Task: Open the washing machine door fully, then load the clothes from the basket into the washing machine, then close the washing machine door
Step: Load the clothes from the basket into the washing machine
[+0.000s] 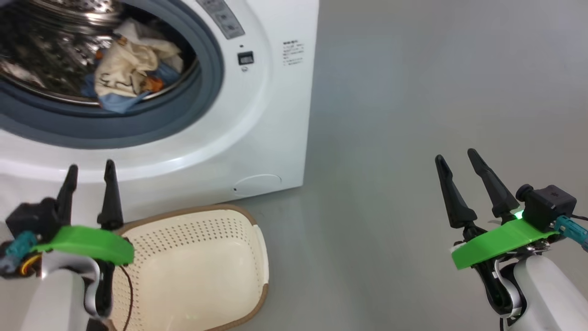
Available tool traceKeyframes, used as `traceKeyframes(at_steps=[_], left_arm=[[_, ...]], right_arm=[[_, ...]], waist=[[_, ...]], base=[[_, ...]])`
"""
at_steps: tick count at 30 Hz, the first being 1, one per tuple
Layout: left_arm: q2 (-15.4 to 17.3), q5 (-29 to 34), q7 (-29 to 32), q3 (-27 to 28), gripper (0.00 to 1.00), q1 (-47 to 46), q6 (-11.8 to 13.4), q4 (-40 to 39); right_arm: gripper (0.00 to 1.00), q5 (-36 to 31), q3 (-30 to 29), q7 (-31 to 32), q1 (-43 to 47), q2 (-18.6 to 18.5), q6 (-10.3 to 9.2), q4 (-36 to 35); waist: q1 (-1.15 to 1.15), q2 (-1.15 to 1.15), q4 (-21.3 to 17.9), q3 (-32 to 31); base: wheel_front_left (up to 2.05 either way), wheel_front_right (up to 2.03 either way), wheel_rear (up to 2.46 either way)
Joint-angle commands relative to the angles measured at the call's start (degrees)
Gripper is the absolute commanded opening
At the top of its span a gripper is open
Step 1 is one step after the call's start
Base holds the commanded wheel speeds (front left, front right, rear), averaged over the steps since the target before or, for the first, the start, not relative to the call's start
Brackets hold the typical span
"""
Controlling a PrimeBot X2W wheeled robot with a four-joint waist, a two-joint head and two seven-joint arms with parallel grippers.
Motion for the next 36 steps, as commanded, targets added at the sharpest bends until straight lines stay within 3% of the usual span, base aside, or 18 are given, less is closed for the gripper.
traceKeyframes(at_steps=[1,15,36], left_arm=[[1.70,0.83,-0.34,2.15,1.00,0.66,0.01,-2.44],[-0.25,-0.12,0.35,3.99,1.00,11.66,0.26,-8.31],[-0.25,-1.00,0.36,3.02,1.00,16.03,0.35,-14.88]], right_arm=[[1.00,0.42,0.61,-0.47,0.68,-0.96,0.25,-1.21],[1.00,1.44,0.69,-0.47,4.07,-2.51,0.25,-1.68],[1.00,1.52,0.76,-0.47,4.48,-3.38,0.25,-2.25]], waist=[[0.01,0.00,2.18,-2.34],[0.01,0.00,4.57,-7.50],[0.01,0.00,5.20,-7.97]], base=[[0.00,0.00,0.00],[0.00,0.00,0.00],[0.00,0.00,0.00]])
